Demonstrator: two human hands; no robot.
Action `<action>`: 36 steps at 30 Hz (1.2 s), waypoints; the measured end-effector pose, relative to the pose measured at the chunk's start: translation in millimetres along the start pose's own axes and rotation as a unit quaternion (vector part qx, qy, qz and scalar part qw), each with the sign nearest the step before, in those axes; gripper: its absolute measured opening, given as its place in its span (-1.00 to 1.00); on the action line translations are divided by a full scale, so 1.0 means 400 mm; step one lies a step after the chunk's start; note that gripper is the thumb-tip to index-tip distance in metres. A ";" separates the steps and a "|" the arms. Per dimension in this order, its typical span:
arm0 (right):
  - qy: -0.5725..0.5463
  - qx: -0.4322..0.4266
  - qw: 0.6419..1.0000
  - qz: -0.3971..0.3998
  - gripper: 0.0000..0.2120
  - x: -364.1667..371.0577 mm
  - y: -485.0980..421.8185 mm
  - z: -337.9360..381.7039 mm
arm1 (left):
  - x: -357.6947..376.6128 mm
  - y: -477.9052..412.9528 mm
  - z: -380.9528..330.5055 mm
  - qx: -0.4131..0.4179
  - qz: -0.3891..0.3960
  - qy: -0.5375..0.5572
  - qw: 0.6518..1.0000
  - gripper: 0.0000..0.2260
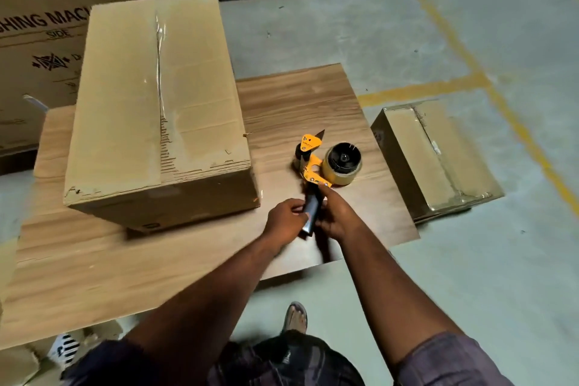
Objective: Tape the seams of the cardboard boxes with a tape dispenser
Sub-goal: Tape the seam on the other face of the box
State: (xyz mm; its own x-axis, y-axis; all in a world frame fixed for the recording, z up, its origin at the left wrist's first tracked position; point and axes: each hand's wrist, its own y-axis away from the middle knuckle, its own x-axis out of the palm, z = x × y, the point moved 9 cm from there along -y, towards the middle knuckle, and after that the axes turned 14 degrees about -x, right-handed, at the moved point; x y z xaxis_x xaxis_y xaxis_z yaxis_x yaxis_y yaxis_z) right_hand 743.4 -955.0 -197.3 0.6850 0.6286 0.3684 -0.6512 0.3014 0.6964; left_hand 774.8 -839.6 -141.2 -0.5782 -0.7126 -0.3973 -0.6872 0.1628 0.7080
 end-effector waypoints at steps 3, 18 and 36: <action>0.022 0.001 1.000 0.003 -0.67 0.018 -0.015 0.009 | 0.031 -0.017 0.020 -0.018 0.044 0.019 0.999 -0.65; 0.122 -0.012 0.992 -0.008 -0.55 0.018 0.034 0.059 | -0.023 0.001 -0.028 -0.184 0.081 0.389 0.899 -0.91; 0.280 -0.401 0.868 0.091 -0.65 0.239 0.398 0.414 | -0.299 0.293 -0.303 -0.011 0.237 0.564 0.791 -0.79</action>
State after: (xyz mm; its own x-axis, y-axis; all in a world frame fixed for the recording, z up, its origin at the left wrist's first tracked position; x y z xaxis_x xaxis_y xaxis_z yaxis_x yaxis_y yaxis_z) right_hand 759.1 -965.5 50.8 0.4266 0.9005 -0.0846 -0.9038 0.4210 -0.0764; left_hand 816.5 -818.0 60.0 -0.0008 -0.7329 0.6804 -0.4961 0.5910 0.6360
